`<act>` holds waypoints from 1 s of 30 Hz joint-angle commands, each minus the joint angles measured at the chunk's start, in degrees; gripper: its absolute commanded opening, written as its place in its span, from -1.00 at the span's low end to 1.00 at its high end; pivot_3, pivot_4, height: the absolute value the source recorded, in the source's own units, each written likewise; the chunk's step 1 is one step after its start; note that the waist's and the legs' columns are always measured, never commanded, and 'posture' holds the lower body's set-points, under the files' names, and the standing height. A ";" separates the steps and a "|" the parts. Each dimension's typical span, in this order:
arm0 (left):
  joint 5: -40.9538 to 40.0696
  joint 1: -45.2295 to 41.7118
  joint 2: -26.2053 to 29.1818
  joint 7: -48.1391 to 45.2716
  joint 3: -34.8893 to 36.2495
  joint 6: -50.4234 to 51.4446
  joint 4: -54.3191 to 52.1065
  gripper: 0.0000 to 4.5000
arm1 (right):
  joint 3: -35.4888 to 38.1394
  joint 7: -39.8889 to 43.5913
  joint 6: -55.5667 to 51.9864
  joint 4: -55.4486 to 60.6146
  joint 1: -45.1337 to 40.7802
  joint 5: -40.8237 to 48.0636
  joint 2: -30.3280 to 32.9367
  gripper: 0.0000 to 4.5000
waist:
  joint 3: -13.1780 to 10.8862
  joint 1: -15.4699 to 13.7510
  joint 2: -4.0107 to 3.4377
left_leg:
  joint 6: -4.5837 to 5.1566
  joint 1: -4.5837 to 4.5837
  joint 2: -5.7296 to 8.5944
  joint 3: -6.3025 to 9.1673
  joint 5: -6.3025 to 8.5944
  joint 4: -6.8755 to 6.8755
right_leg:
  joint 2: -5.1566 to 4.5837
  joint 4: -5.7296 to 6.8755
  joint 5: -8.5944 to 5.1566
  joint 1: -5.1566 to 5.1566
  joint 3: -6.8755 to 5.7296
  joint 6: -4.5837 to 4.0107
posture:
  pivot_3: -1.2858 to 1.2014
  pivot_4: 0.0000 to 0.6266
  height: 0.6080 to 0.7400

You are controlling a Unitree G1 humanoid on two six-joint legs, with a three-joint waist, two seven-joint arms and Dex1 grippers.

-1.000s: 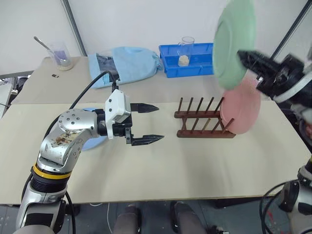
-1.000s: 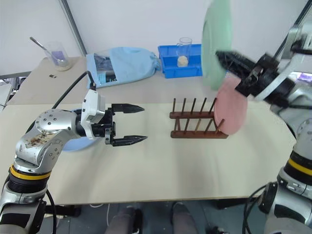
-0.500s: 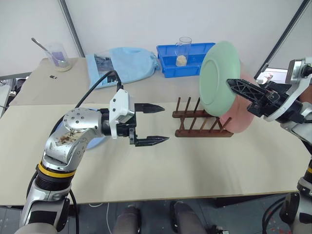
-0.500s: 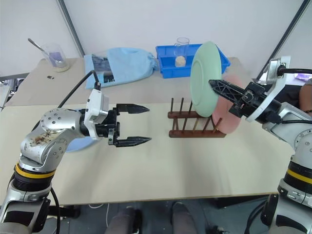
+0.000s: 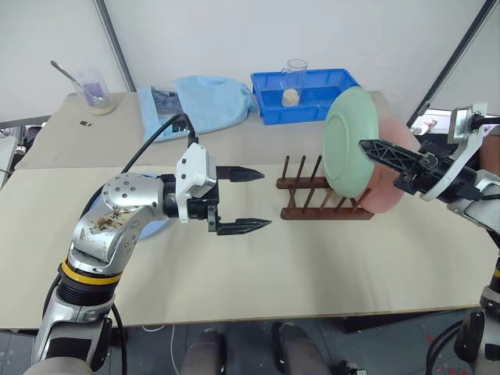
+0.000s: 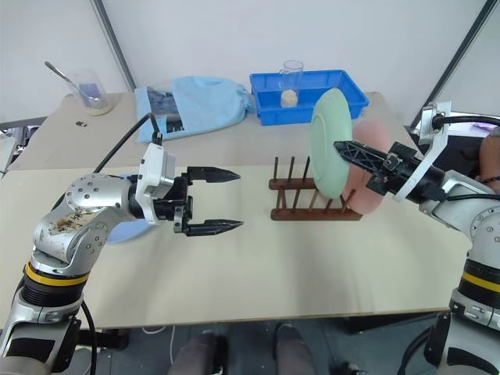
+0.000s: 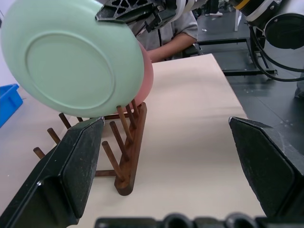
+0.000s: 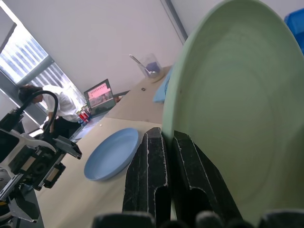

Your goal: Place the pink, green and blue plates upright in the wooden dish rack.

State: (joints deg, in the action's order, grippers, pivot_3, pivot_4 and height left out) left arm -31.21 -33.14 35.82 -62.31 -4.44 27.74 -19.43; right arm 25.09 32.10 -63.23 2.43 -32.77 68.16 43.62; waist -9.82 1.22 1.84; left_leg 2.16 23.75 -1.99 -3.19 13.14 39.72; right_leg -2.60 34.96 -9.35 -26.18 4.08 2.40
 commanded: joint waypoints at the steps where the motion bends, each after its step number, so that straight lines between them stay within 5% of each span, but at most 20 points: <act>1: -0.41 -0.88 -0.25 -0.04 0.28 -0.92 -0.91 1.00 | -0.10 -0.07 -0.15 -0.19 -1.99 -0.49 1.00 -0.98 | 0.00 0.00 0.00 | 0.00 0.00 0.00 0.01 0.00 0.00 | 0.00 0.00 0.00 0.00 0.00 0.00 | 0.03 -0.52 0.70; 5: -0.16 -0.79 -0.37 0.16 0.25 -1.12 -0.93 1.00 | -0.81 -0.23 -0.06 -1.39 -2.88 -1.40 1.08 -0.98 | 0.00 0.00 0.00 | 0.00 0.01 0.00 0.01 0.00 -0.01 | 0.00 -0.01 0.00 0.00 0.00 0.01 | 0.03 -0.52 0.70; 18: 0.29 0.23 -0.41 2.84 1.06 -0.38 -1.05 1.00 | -3.64 3.52 9.63 0.72 -7.15 -13.38 3.41 0.98 | 0.00 -0.06 0.00 | 0.00 0.01 0.00 0.02 0.00 -0.02 | 0.01 -0.01 0.01 -0.01 -0.01 0.03 | 0.03 -0.52 0.70; 24: 2.83 4.83 -0.98 12.89 5.42 0.35 -3.57 1.00 | -11.85 16.92 24.05 3.95 -7.27 -26.17 10.49 0.98 | 0.00 0.17 -0.01 | 0.00 0.01 -0.02 0.00 0.00 -0.04 | 0.00 -0.06 0.00 -0.03 -0.02 0.02 | 0.03 -0.52 0.70; 30: 9.37 17.00 -10.11 41.14 19.44 4.10 -11.10 1.00 | -18.85 27.25 31.76 6.79 -10.68 -31.10 10.13 0.98 | -0.01 1.06 0.01 | 0.00 -0.06 -0.08 0.00 0.01 -0.03 | 0.00 0.01 0.13 -0.01 -0.02 0.23 | 0.03 -0.52 0.70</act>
State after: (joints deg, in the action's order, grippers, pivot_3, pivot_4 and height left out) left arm -25.82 -17.85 27.34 -30.30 10.66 31.57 -26.61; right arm 6.77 56.69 -33.56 6.87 -41.60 37.24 53.71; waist -9.83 2.28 1.85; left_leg 2.16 23.69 -2.07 -3.19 13.14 39.69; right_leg -2.61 34.97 -9.18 -26.20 4.06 2.70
